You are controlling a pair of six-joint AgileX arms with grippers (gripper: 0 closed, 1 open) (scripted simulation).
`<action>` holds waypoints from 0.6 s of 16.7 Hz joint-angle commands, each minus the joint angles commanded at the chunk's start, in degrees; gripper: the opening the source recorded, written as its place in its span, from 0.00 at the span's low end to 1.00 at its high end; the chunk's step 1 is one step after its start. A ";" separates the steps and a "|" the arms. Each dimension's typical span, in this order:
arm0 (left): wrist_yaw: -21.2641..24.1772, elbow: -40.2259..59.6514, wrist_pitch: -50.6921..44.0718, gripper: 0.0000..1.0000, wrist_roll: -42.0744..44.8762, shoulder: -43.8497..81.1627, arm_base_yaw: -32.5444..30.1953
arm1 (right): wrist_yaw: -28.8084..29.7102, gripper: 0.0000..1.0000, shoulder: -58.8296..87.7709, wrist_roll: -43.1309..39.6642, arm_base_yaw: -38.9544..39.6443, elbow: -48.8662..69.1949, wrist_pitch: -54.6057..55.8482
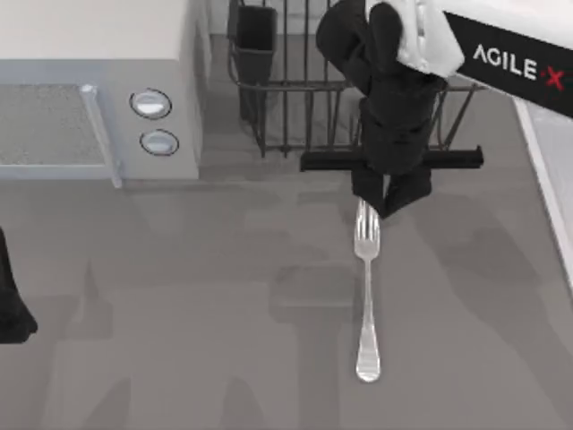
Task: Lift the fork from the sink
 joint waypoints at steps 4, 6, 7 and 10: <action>0.00 0.00 0.00 1.00 0.00 0.00 0.00 | -1.02 0.00 -0.43 0.50 0.67 -5.50 5.50; 0.00 0.00 0.00 1.00 0.00 0.00 0.00 | -1.02 0.00 -0.43 0.50 0.67 -5.51 5.51; 0.00 0.00 0.00 1.00 0.00 0.00 0.00 | -1.02 0.00 -0.43 0.50 0.67 -5.51 5.51; 0.00 0.00 0.00 1.00 0.00 0.00 0.00 | -1.02 0.23 -0.43 0.50 0.67 -5.51 5.51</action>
